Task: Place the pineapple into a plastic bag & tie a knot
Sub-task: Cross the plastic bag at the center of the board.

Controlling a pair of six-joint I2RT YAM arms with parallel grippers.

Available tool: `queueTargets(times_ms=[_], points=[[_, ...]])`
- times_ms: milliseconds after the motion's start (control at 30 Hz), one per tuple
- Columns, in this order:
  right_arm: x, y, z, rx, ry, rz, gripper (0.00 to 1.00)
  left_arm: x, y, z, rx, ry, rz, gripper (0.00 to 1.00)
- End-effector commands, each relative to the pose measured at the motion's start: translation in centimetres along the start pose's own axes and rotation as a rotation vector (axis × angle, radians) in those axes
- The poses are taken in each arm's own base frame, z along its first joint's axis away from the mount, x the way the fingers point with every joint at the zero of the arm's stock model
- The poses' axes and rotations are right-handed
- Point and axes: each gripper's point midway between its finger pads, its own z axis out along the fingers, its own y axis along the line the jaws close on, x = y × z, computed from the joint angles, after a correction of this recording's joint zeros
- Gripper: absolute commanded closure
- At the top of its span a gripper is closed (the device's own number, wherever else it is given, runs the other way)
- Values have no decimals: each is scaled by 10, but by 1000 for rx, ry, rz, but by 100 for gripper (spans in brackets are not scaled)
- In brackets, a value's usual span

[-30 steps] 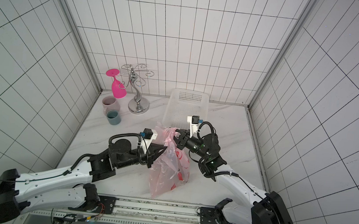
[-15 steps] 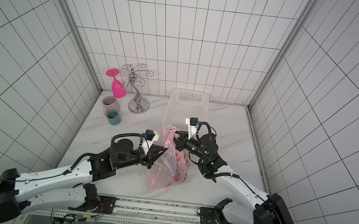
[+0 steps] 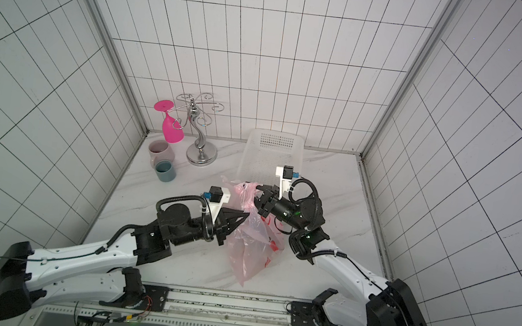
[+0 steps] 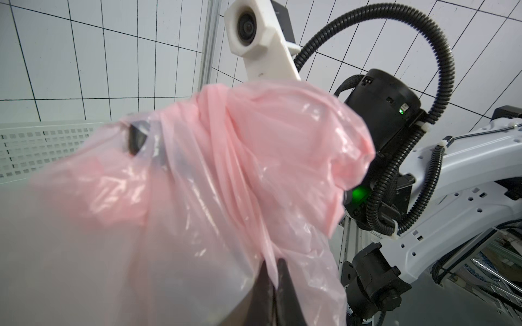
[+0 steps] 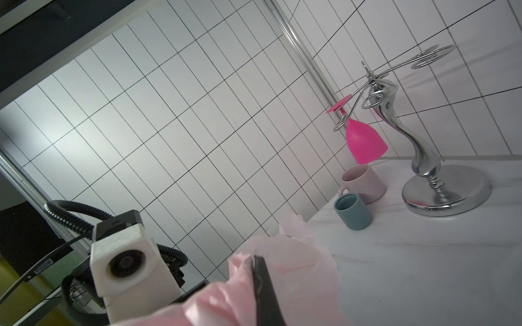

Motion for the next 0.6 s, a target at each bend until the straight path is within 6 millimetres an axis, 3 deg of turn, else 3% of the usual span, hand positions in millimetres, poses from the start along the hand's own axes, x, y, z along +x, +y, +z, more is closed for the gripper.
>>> queueTargets(times_ms=[0,67,200,567], points=[[-60,72,1,-251,-147,-93,100,24,-18,-5,78,85,-20,100],[-58,74,1,-273,-137,-80,100,22,-14,-8,55,74,-19,98],[-56,71,3,-240,-107,-103,100,8,0,-26,-51,39,11,78],[-55,79,11,-285,-45,-119,100,-59,22,-93,-306,-96,209,63]])
